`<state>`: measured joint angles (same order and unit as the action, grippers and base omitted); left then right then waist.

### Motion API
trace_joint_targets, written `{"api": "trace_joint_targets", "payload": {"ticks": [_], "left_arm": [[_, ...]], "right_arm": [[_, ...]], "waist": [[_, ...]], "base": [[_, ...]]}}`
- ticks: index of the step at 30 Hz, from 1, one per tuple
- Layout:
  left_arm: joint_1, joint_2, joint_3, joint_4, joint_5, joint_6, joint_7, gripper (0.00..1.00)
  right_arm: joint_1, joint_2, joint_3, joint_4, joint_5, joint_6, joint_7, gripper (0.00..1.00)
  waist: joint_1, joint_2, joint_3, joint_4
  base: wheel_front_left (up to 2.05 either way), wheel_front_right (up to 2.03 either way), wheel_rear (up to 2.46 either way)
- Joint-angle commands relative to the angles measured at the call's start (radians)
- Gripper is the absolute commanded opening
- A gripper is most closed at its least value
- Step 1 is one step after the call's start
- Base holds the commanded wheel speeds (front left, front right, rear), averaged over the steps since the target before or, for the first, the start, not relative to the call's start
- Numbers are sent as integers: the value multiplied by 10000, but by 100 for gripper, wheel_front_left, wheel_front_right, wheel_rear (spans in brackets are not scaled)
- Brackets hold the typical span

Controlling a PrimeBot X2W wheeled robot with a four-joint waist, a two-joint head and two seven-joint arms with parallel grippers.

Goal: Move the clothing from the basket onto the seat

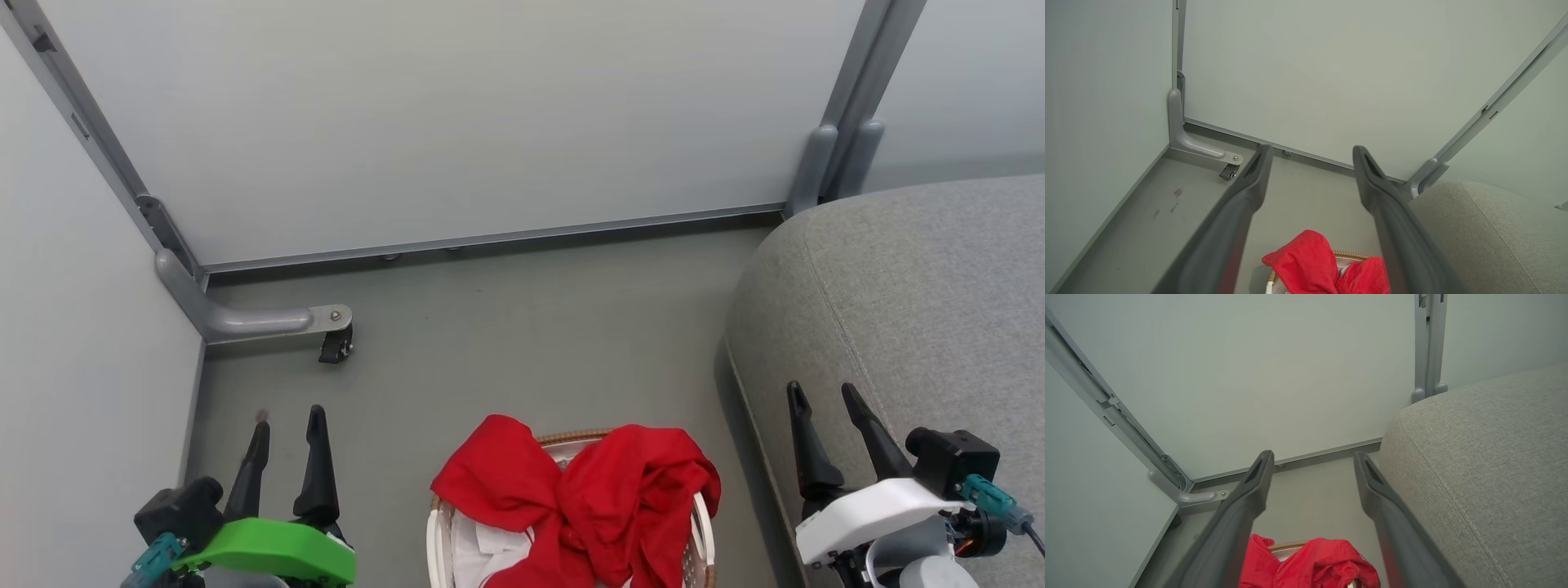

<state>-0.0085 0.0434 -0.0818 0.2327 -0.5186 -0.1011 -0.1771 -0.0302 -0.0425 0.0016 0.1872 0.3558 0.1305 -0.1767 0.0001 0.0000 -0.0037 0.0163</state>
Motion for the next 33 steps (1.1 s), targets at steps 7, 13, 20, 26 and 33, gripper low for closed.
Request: {"api": "trace_joint_targets", "payload": {"ticks": [7, 13, 20, 26, 33], "left_arm": [[82, 78, -126, 276, 621, -37, -219, 100], [76, 78, -168, 495, 978, -42, -350, 100], [78, 82, -180, 717, 1419, -8, -492, 100], [66, 86, -205, 839, 1773, -6, -606, 100], [84, 91, -249, 926, 2148, 9, -737, 100]], "right_arm": [[97, -74, 61, -21, -904, 3, -225, 100], [128, -79, 79, -35, -1454, 3, -360, 100], [154, -85, 135, -9, -2027, 3, -496, 100], [179, -92, 161, -28, -2509, 3, -609, 100], [195, -99, 229, -92, -3039, 4, -735, 100]], "waist": [[0, 0, -1, 15], [0, 0, -1, 26], [-1, 0, -5, 44], [-1, 0, -1, 68], [-1, 0, -15, 89]], "base": [[0, 0, 0], [0, 0, 0], [0, 0, 0], [0, 0, 0], [0, 0, 0]]}}
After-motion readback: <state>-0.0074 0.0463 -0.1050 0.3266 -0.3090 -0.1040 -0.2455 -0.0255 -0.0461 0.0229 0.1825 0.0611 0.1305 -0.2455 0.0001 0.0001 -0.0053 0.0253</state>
